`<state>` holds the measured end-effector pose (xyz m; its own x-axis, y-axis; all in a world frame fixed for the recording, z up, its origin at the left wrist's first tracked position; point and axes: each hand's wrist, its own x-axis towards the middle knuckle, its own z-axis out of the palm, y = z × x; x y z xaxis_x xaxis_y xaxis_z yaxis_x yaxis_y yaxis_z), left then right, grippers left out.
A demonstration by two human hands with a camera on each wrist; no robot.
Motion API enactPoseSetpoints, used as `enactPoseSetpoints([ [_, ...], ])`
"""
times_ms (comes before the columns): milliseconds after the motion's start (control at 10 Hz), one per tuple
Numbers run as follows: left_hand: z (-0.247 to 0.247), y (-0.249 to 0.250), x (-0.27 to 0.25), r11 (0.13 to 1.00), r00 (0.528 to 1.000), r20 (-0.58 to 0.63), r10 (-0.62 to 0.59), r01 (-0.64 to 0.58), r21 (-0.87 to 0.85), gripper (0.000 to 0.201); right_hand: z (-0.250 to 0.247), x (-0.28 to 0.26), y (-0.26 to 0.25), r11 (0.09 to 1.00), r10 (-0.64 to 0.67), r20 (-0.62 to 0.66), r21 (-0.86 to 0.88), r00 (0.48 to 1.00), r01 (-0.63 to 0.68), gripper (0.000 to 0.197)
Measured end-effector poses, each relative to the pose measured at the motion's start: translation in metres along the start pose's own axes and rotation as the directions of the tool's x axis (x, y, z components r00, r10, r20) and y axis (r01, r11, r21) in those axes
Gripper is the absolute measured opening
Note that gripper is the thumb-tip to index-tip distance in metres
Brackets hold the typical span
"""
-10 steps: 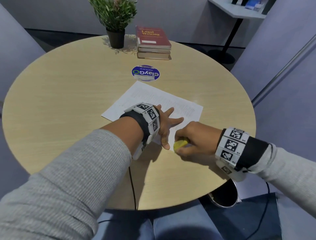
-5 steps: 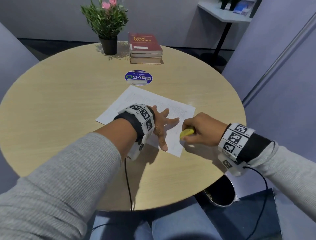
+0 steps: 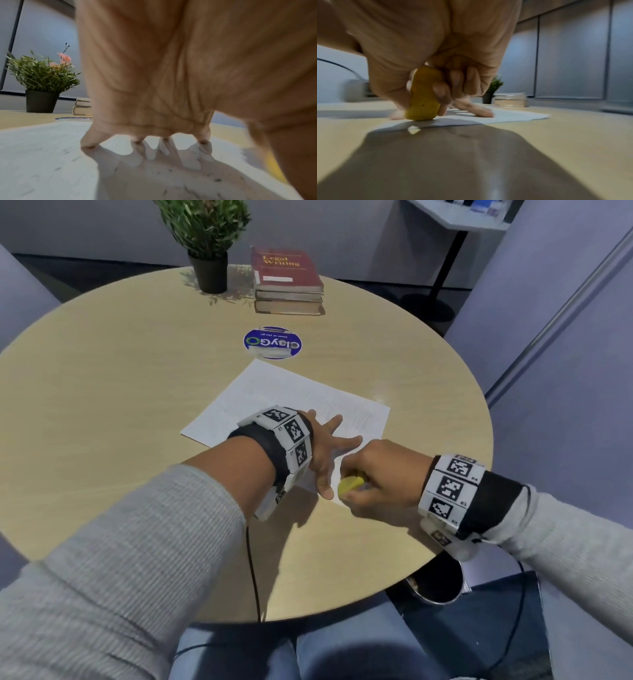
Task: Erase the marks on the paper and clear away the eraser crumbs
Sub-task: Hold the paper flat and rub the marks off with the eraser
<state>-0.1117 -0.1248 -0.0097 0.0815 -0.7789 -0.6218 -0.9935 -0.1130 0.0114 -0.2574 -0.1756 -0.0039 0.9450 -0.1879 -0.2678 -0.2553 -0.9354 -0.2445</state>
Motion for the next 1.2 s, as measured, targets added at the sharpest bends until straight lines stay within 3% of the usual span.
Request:
enactPoseSetpoints([
  [100,-0.002,0.000,0.000,1.000,0.999,0.045,-0.006,0.006,-0.019,0.115,-0.007,0.009,0.011,0.999,0.017,-0.059,0.036,0.998,-0.015,0.037],
  [200,-0.003,0.001,-0.001,1.000,0.998,0.057,-0.017,0.017,0.003,0.120,0.004,0.005,-0.003,0.998,-0.037,-0.023,0.050,0.999,0.038,0.025],
  [400,-0.003,0.003,-0.006,1.000,0.999,0.038,-0.002,0.002,0.007,0.117,-0.006,0.008,0.011,1.000,-0.002,-0.080,0.030,0.997,0.005,0.027],
  [500,0.002,0.007,-0.008,0.998,1.000,0.000,0.027,-0.027,0.049,0.121,0.009,-0.004,-0.007,0.998,-0.063,-0.007,0.016,0.998,0.063,0.018],
  [600,-0.001,0.008,-0.009,0.999,0.999,0.030,0.030,-0.031,0.030,0.127,-0.004,0.001,0.011,0.997,0.021,-0.047,0.069,0.999,-0.018,0.020],
  [800,0.005,0.000,-0.010,0.999,0.996,-0.089,0.023,-0.026,-0.041,0.112,0.010,-0.010,0.000,0.994,-0.027,-0.014,0.106,1.000,0.029,0.022],
  [900,-0.002,0.004,-0.012,1.000,1.000,-0.018,-0.003,0.004,0.011,0.116,-0.003,-0.001,0.017,0.991,0.024,-0.075,0.132,0.997,-0.014,0.023],
  [1100,0.003,0.006,-0.012,0.998,0.998,-0.063,0.018,-0.013,0.068,0.114,0.012,-0.012,0.000,0.993,-0.009,-0.016,0.116,1.000,0.011,0.021],
  [1200,-0.001,0.008,-0.015,0.999,0.999,-0.026,0.020,-0.020,0.034,0.115,-0.009,-0.011,0.020,0.979,0.050,-0.123,0.201,0.991,-0.024,0.005],
])
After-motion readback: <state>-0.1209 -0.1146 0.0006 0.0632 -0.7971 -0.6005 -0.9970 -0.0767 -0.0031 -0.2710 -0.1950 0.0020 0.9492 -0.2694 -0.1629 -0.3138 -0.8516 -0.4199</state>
